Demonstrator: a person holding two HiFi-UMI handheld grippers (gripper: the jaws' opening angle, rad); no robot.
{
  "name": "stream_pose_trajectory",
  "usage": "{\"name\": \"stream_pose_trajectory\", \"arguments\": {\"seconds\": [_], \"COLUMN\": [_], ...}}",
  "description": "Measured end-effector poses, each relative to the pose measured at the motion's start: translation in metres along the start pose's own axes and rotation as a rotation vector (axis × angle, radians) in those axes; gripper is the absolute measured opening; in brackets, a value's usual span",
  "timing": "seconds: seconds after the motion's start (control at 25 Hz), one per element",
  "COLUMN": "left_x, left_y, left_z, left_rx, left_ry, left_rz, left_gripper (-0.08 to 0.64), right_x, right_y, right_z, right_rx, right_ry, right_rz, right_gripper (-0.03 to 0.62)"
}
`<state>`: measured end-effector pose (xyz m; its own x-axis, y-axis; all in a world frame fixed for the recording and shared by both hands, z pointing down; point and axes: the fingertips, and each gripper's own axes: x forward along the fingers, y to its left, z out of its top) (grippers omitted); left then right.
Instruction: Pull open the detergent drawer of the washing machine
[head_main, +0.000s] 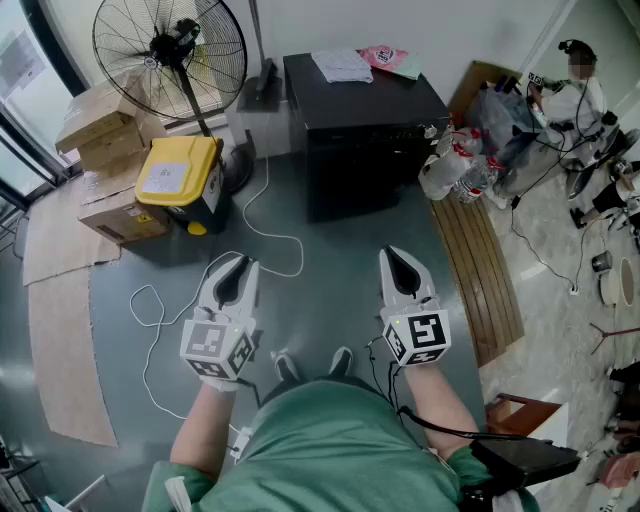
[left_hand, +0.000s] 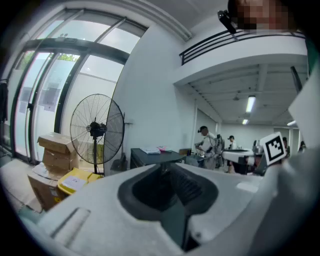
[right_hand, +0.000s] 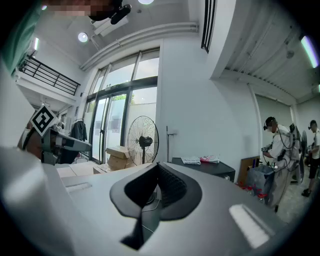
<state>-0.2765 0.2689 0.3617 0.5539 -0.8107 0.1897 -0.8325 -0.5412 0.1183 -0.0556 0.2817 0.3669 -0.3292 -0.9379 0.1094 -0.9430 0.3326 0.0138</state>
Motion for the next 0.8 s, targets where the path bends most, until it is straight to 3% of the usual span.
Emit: {"name": "stream_pose_trajectory", "arguments": {"seconds": [0.32, 0.56, 0.8], "left_x": [0.014, 0.028, 0.043], "left_y": [-0.036, -0.062, -0.092], "left_z": [-0.005, 0.002, -0.004], "left_rx": [0.026, 0.044, 0.051], "left_ry": [0.008, 0.013, 0.024], "left_rz": [0.032, 0.062, 0.066], "left_gripper": [0.057, 0.055, 0.055], "right_x": [-0.02, -0.033, -0.043], "right_y": [-0.035, -0.071, -0.103], "right_z": [-0.012, -0.01, -0.009], "right_rx": [0.024, 0.138, 0.174], "right_ry": [-0.008, -0.05, -0.085], "right_rz": [0.014, 0.049, 0.075], "right_gripper": [0.0, 0.002, 0.006]}}
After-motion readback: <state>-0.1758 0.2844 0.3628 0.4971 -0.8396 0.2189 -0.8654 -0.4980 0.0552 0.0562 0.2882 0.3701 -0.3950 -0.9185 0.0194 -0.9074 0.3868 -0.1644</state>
